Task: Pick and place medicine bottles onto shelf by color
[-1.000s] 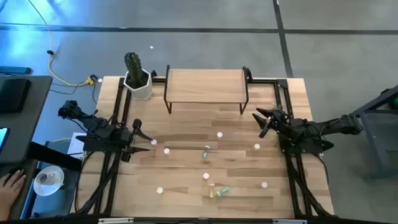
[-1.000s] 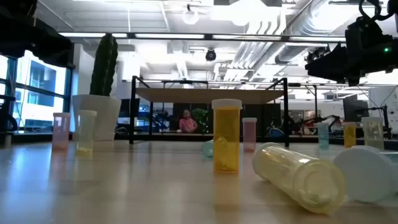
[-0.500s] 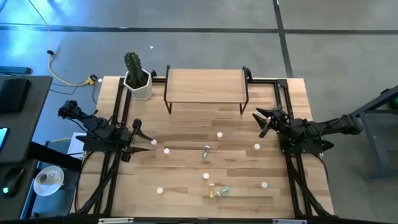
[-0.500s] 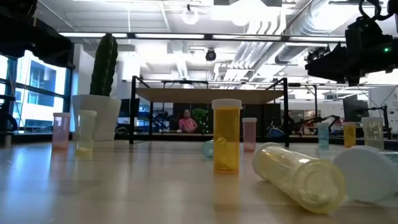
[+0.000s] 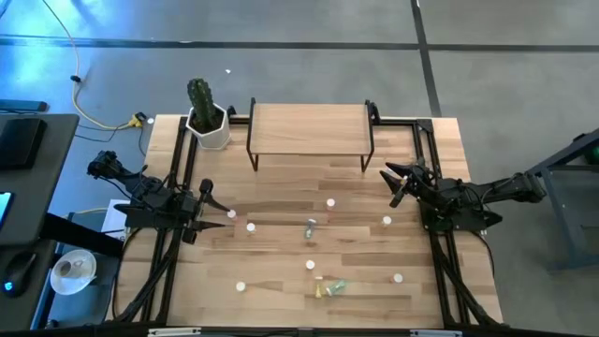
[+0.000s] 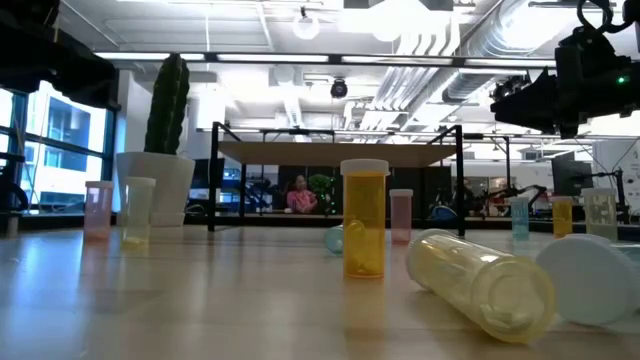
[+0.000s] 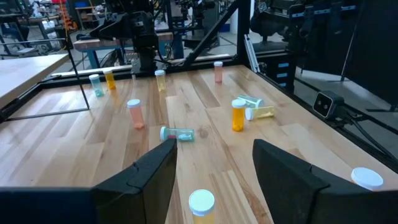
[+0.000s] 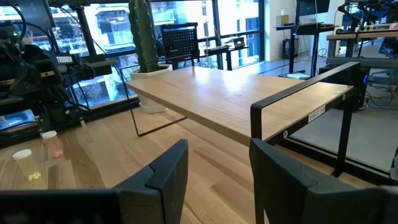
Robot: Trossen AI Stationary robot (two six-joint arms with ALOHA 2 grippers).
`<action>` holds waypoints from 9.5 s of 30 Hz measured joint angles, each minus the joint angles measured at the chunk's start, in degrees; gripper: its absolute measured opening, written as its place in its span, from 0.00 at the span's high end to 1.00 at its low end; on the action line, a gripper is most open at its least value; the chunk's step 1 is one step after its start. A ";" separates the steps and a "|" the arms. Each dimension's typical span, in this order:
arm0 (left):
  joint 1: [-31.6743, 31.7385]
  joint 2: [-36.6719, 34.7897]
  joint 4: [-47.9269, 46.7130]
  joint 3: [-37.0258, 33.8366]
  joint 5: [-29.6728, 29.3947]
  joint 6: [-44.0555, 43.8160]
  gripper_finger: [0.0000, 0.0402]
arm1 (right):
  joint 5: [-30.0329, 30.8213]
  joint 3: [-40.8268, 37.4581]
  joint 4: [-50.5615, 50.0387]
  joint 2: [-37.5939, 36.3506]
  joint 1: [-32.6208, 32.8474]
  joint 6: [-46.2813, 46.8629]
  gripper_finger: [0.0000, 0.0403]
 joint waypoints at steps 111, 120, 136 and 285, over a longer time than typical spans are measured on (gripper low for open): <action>-0.01 0.00 0.67 -0.01 -1.69 -1.95 0.50 | 0.00 -0.02 1.41 0.02 -0.02 2.22 0.60; 0.00 0.00 4.49 0.00 -6.19 -4.23 0.50 | -0.57 0.00 6.89 0.02 0.00 4.57 0.60; 0.00 0.00 6.15 0.00 -7.09 -6.47 0.50 | -10.25 4.26 19.49 8.38 -1.22 -1.01 0.47; -0.02 0.02 5.99 0.00 -12.09 -6.49 0.50 | -31.30 55.18 -12.25 58.39 -42.56 -11.81 0.75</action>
